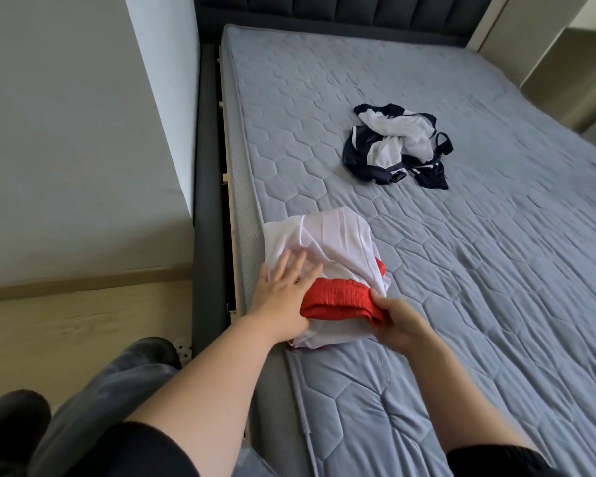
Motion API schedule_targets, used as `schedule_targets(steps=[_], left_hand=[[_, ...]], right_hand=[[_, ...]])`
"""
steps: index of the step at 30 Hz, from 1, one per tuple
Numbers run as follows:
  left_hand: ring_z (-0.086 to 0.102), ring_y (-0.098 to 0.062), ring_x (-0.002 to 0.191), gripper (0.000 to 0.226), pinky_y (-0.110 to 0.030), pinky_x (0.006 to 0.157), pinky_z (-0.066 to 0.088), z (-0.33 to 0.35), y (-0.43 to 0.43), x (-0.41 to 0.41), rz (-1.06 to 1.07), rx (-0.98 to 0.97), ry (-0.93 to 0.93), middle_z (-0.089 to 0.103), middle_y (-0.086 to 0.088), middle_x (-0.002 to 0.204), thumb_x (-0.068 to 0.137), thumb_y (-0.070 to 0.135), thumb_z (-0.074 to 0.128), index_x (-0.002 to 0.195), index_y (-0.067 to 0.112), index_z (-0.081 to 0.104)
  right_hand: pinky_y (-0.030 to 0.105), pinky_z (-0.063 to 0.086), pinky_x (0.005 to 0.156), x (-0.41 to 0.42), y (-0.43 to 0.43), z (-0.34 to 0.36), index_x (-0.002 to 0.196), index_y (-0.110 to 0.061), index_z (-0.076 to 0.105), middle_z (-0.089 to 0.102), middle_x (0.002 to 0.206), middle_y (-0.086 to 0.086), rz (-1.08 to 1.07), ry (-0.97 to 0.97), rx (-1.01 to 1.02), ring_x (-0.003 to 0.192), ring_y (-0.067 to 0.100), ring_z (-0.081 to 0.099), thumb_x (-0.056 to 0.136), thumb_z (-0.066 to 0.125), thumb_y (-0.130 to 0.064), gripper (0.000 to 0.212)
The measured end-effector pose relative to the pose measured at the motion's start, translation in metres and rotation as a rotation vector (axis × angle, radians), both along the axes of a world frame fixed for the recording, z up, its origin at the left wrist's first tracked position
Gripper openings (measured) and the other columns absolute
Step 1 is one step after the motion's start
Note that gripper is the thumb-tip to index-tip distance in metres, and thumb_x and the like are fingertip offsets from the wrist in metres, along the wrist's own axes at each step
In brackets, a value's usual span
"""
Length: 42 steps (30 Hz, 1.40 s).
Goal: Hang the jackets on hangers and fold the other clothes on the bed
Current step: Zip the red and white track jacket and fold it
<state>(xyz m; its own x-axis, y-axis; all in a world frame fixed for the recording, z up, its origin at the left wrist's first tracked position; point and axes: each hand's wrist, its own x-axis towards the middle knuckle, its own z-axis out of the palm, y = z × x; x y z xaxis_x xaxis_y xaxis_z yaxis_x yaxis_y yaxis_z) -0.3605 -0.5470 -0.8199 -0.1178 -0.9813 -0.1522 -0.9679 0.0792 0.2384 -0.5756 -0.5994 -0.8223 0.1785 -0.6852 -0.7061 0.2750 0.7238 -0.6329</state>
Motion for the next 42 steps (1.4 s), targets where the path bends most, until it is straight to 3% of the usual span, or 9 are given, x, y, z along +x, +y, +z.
schedule_targets(steps=[5,9,17,23,27,30,35,39,42], left_hand=[[0.038,-0.021,0.110,0.070,-0.033,0.086,0.041,0.000,0.011,-0.017,0.325,-0.208,0.100,0.037,-0.003,0.122,0.065,0.052,0.072,0.118,0.020,0.040],[0.038,-0.011,0.095,0.054,-0.028,0.081,0.042,-0.001,0.009,0.000,0.273,-0.150,0.385,0.038,0.008,0.101,0.068,0.053,0.076,0.094,0.024,0.040],[0.050,-0.020,0.078,0.012,-0.027,0.065,0.034,0.007,0.010,-0.007,0.013,-0.171,0.234,0.048,0.004,0.077,0.080,0.017,0.054,0.075,0.017,0.044],[0.044,-0.020,0.063,0.021,-0.026,0.052,0.028,0.017,0.010,-0.016,-0.141,0.027,0.182,0.042,0.006,0.061,0.075,0.018,0.054,0.062,0.022,0.037],[0.051,-0.018,0.070,0.015,-0.026,0.058,0.034,0.015,0.010,-0.018,-0.078,0.175,0.224,0.053,0.005,0.068,0.081,0.024,0.054,0.067,0.018,0.054],[0.051,-0.019,0.069,0.023,-0.028,0.060,0.034,0.017,0.002,-0.020,0.172,-0.186,0.385,0.055,0.002,0.071,0.087,0.026,0.051,0.070,0.013,0.057],[0.012,-0.027,0.144,0.063,-0.043,0.114,0.021,0.003,-0.017,-0.009,0.335,-0.220,0.184,0.014,-0.007,0.157,0.096,0.048,0.040,0.150,0.020,0.022],[-0.021,-0.025,0.144,0.076,-0.055,0.115,0.003,-0.019,-0.021,-0.010,0.232,-0.109,0.099,-0.022,-0.001,0.158,0.092,0.062,0.029,0.151,0.032,-0.009],[-0.027,-0.027,0.142,0.070,-0.062,0.111,0.007,-0.032,-0.022,-0.015,0.216,-0.083,0.117,-0.028,0.002,0.155,0.091,0.063,0.025,0.148,0.041,-0.009]], right_hand=[[0.022,0.042,0.036,-0.002,-0.006,-0.024,0.084,-0.009,0.059,0.053,0.058,0.005,-0.093,0.272,-0.097,0.038,0.013,0.050,0.094,0.059,-0.024,0.019],[0.029,0.037,0.052,-0.001,-0.015,-0.025,0.069,-0.011,0.055,0.048,0.058,0.006,-0.145,0.553,-0.314,0.049,0.020,0.045,0.090,0.061,-0.036,0.033],[0.018,0.035,0.061,-0.003,-0.014,-0.023,0.095,-0.011,0.057,0.060,0.082,0.000,0.021,0.926,-0.608,0.078,0.017,0.055,0.091,0.061,-0.036,0.025],[0.025,0.040,0.043,-0.008,-0.010,-0.024,0.078,-0.003,0.057,0.050,0.052,0.005,0.093,0.880,-0.542,0.040,0.014,0.050,0.094,0.057,-0.027,0.029],[0.024,0.037,0.037,-0.008,-0.011,-0.025,0.074,-0.004,0.060,0.045,0.050,0.006,0.163,0.854,-0.426,0.041,0.020,0.044,0.096,0.054,-0.028,0.032],[0.026,0.038,0.044,-0.011,-0.015,-0.024,0.069,-0.005,0.056,0.045,0.052,0.006,0.214,0.891,-0.392,0.046,0.022,0.044,0.097,0.050,-0.029,0.038],[0.024,0.039,0.043,-0.017,-0.026,-0.008,0.066,-0.010,0.048,0.051,0.050,0.006,0.639,1.197,-0.424,0.030,0.014,0.048,0.101,0.038,-0.032,0.043],[0.028,0.046,0.064,-0.019,-0.039,0.018,0.066,-0.019,0.046,0.064,0.084,0.011,1.107,1.355,-0.337,0.086,0.031,0.067,0.101,0.038,-0.032,0.038],[0.036,0.047,0.082,-0.010,-0.054,0.028,0.091,-0.011,0.059,0.061,0.109,0.015,1.008,1.573,-0.495,0.108,0.034,0.057,0.098,0.038,-0.020,0.024]])
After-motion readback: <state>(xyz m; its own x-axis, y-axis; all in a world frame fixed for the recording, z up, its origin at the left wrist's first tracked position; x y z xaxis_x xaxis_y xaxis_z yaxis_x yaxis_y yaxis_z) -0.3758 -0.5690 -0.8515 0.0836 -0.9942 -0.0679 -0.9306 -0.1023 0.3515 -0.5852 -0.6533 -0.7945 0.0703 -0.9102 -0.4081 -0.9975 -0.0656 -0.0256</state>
